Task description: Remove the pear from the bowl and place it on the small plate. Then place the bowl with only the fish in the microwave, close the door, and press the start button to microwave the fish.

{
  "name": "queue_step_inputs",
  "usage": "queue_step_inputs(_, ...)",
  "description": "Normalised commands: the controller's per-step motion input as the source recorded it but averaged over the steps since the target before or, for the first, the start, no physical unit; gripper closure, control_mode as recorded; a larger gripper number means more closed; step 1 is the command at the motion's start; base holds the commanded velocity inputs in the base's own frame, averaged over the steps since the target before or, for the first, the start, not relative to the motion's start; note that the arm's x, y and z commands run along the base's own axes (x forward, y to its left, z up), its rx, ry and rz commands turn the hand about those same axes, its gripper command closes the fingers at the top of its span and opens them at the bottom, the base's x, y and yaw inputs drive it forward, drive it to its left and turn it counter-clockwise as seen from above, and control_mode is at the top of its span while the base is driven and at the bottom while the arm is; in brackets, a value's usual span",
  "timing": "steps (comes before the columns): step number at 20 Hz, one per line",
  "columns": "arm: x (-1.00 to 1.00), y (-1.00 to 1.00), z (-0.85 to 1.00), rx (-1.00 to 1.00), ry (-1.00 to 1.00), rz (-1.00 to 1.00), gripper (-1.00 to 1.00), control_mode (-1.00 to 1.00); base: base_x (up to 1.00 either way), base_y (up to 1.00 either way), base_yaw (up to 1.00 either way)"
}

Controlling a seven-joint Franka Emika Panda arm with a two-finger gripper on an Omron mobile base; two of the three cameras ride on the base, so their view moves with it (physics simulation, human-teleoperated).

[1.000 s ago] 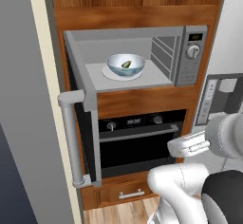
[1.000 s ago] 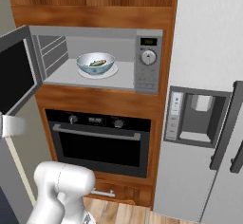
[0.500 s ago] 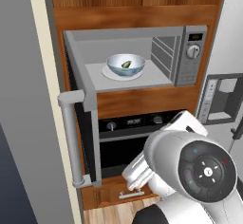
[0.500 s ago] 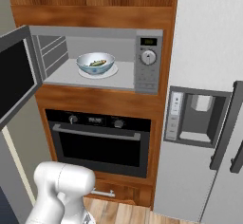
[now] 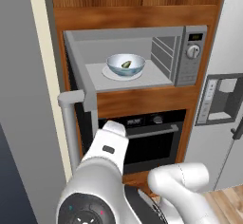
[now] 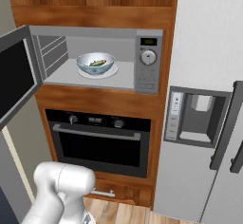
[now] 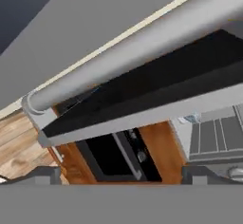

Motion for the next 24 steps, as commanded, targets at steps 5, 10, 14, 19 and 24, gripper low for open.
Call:
queue_step_inputs(5,0.33,0.97,-0.42,-0.33,0.09,0.1,-1.0,-1.0,0.0,0.0,0.0)
queue_step_inputs(10,0.34,0.66,-0.46,-0.25,0.13,-0.01,-1.0,-1.0,0.0,0.0,0.0)
queue_step_inputs(14,0.3,0.2,-0.29,-0.09,0.07,0.0,-1.0,-1.0,0.0,0.0,0.0)
queue_step_inputs(19,-0.08,0.02,-0.04,-0.03,-0.07,0.0,-1.0,-1.0,0.0,0.0,0.0)
queue_step_inputs(24,0.38,0.17,-0.01,-0.06,0.04,0.0,-1.0,-1.0,0.0,0.0,0.0)
